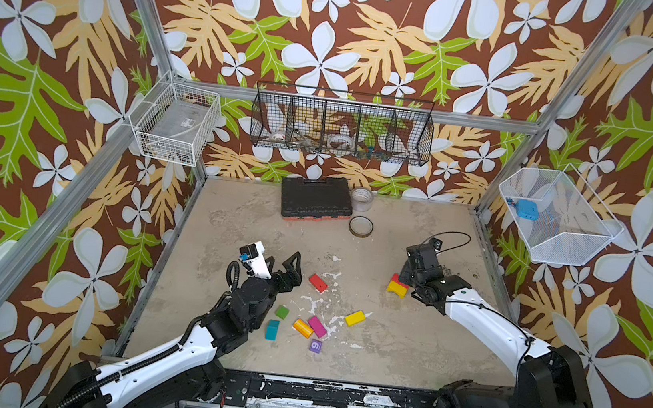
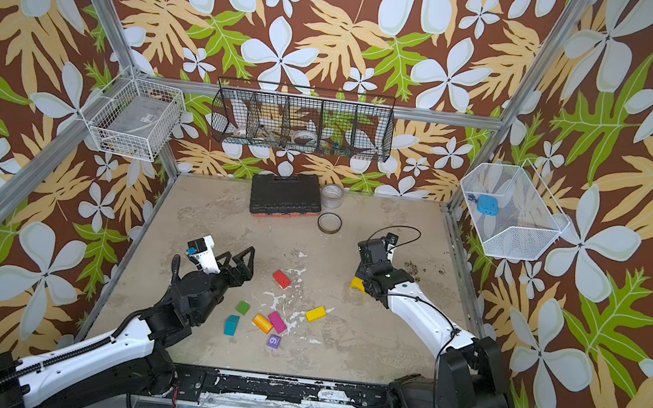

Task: Build the wood block tower
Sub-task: 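Lift the pink block and carry it over the red and yellow blocks, then lower the pink block onto the red arch and yellow blocks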

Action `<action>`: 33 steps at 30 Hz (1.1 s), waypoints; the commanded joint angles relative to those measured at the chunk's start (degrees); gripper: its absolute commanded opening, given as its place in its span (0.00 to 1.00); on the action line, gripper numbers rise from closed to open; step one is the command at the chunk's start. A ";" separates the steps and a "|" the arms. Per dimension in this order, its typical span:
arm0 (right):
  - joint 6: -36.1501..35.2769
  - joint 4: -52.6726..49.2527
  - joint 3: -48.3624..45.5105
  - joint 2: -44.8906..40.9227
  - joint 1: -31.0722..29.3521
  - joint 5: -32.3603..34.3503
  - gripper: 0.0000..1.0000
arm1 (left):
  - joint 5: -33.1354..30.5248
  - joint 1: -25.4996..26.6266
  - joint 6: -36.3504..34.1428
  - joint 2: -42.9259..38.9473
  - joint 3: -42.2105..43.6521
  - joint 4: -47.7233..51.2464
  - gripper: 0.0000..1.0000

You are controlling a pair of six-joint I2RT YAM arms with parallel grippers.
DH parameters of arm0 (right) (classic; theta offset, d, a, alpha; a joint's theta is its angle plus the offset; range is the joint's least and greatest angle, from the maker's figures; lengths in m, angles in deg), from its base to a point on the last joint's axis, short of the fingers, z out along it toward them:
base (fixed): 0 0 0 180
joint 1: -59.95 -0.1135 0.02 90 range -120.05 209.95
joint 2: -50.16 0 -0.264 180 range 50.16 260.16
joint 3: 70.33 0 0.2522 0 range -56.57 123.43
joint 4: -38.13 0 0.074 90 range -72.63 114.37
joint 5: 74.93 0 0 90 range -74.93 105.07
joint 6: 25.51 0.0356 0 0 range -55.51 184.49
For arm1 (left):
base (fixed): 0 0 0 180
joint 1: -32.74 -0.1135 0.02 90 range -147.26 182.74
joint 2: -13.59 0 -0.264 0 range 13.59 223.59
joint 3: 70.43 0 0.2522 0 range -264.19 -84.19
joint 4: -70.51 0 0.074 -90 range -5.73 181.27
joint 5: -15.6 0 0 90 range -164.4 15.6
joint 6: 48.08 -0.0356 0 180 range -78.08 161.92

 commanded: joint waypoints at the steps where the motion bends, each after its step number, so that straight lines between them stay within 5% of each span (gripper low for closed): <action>1: 4.35 -4.39 1.66 1.75 0.27 2.50 0.00 | -0.98 -0.07 -0.87 -0.18 -0.34 -0.79 0.92; 6: 8.29 -9.68 5.54 7.11 0.20 0.39 0.00 | -0.98 -0.15 -0.97 -0.18 -0.34 -0.79 0.93; 16: 11.93 -3.71 0.37 5.85 0.21 -4.92 0.00 | -0.98 -0.07 -0.97 -0.09 -0.34 -0.79 0.93; 33: 11.19 -1.04 0.98 10.25 0.22 -5.97 0.06 | -0.98 -0.09 -1.06 0.30 -0.52 -0.87 0.93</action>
